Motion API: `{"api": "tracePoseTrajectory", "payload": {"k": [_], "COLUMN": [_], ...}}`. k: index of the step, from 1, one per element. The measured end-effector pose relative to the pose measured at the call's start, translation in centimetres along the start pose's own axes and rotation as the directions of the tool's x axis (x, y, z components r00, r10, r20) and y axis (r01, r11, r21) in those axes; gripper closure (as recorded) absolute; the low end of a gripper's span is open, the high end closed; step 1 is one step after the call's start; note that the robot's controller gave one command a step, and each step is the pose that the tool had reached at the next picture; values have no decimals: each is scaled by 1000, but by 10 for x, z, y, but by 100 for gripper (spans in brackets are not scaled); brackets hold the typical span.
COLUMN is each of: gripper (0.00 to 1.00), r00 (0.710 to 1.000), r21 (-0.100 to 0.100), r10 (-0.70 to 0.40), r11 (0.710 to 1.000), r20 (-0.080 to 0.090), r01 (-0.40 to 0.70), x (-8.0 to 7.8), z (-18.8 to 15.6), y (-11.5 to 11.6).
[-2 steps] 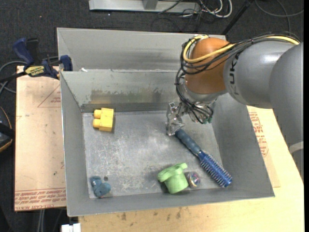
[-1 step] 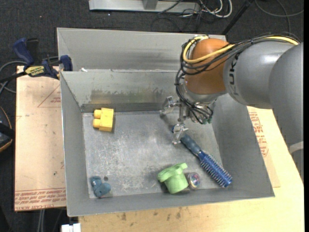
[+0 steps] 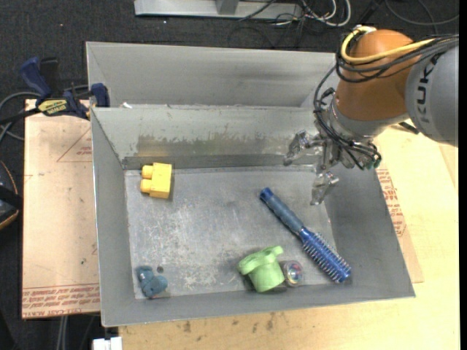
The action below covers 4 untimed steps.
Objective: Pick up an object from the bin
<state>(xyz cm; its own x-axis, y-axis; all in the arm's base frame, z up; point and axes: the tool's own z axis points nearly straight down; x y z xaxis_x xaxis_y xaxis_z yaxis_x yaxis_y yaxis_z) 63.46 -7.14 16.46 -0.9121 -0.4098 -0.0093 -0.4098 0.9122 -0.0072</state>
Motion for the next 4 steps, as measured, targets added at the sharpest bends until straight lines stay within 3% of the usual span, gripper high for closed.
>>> {"api": "tracePoseTrajectory", "payload": {"k": [1, 2, 3, 4], "gripper": [0, 0, 0, 0], "r00": [1000, 959, 828, 715], "r21": [0, -10, -13, -10], "r10": [-10, -283, -561, -699], "r11": [1000, 959, 828, 715], "r20": [5, -1, -5, 3], "r01": [10, 283, 561, 699], "x": [3, -25, 31, 46], "z": [68, 60, 68, 66], "y": [27, 97, 60, 19]}}
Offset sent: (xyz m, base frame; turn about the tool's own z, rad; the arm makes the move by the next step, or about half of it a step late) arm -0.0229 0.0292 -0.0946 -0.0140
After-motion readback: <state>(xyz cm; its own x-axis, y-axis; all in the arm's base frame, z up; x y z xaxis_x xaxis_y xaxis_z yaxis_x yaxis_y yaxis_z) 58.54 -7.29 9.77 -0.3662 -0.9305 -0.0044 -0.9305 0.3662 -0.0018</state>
